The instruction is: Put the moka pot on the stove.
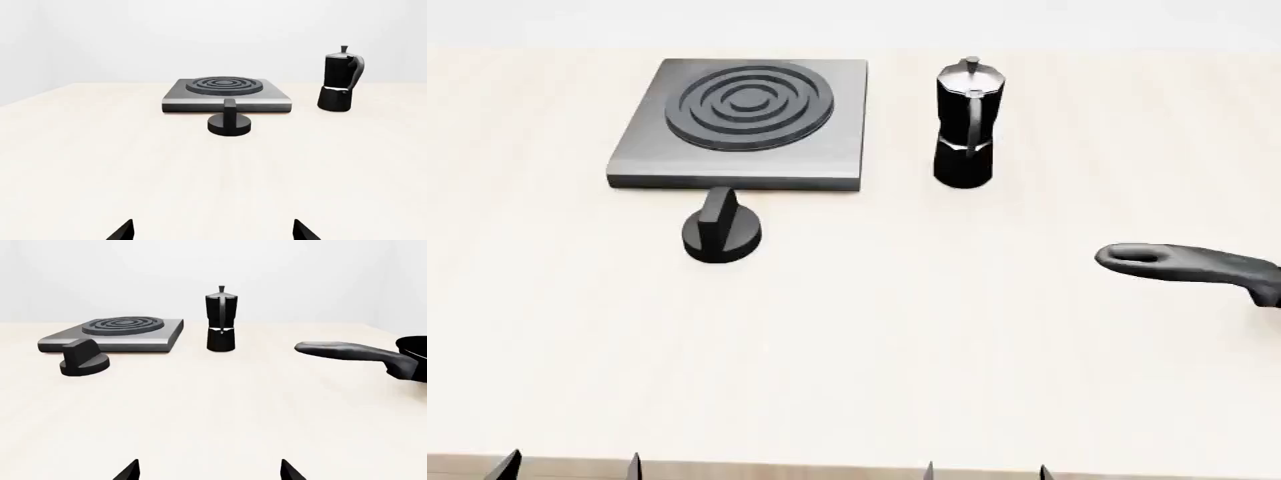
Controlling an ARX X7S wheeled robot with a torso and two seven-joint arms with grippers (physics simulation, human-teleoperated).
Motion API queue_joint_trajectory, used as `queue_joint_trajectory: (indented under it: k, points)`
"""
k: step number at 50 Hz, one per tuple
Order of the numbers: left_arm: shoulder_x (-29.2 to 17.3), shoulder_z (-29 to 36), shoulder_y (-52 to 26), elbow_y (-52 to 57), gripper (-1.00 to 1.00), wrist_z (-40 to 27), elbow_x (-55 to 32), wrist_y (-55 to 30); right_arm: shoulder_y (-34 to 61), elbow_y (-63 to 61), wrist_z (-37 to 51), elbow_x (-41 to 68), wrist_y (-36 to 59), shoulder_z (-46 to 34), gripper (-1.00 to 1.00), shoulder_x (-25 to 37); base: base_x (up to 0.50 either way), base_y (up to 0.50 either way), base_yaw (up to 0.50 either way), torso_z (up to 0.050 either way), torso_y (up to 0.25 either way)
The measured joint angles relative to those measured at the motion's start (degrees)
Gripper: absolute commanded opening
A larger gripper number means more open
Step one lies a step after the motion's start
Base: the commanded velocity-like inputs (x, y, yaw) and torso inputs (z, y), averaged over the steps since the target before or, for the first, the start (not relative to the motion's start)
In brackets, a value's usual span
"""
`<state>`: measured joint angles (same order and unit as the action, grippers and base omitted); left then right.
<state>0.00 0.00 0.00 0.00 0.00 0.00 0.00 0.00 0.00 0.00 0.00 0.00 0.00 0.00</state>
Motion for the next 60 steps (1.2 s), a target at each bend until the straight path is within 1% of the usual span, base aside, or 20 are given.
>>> queue_joint_trajectory:
  k: [13,15,22,27,32,47,57,60]
  points:
    - [-1.62,1.92,-0.16,-0.09,1.0,-1.89,-1.45,-0.66,-0.14,-0.3,2.16,1.3,0.45,-1.97,1.0,1.57,0.0,0.0,0.0,0.0,0.0]
    - [-1.64,2.34,-0.91,-0.8,1.0,-2.47,-1.1,-0.04,-1.05,0.39,2.94,1.4,-0.31,-1.17,1.0,1.69,0.0,0.0,0.0,0.0,0.0]
    - [-2.23,2.18,-0.97,-0.82,1.0,-3.0,-1.67,-1.95,-1.1,-0.64,3.89,1.08,0.78,-2.63,1.0,2.13,0.0,0.0,0.0,0.0,0.0]
    - [-2.82,2.4,-0.61,0.95,1.0,-3.77,-2.38,-3.59,-1.53,-3.76,5.22,1.02,2.29,-3.19,1.0,2.85,0.0,0.0,0.0,0.0,0.0]
    - [-3.54,2.6,0.71,6.77,1.0,-4.66,-3.24,-6.09,-2.41,-11.83,6.69,0.83,5.53,-3.23,1.0,3.77,0.0,0.0,0.0,0.0,0.0]
    - [-6.05,2.11,6.55,32.21,1.0,-7.32,-6.46,-14.57,-3.48,-41.3,9.41,-0.64,19.22,-4.28,1.0,6.27,0.0,0.0,0.0,0.0,0.0]
    - [-7.36,2.1,8.72,40.88,1.0,-8.52,-7.86,-16.8,-2.98,-51.46,10.31,-1.74,24.82,-5.88,1.0,7.51,0.01,0.0,0.0,0.0,0.0]
    - [-7.66,2.24,9.14,42.21,1.0,-8.8,-8.1,-17.09,-3.08,-52.9,10.58,-1.87,25.29,-6.11,1.0,7.84,0.47,0.04,0.0,0.0,0.0]
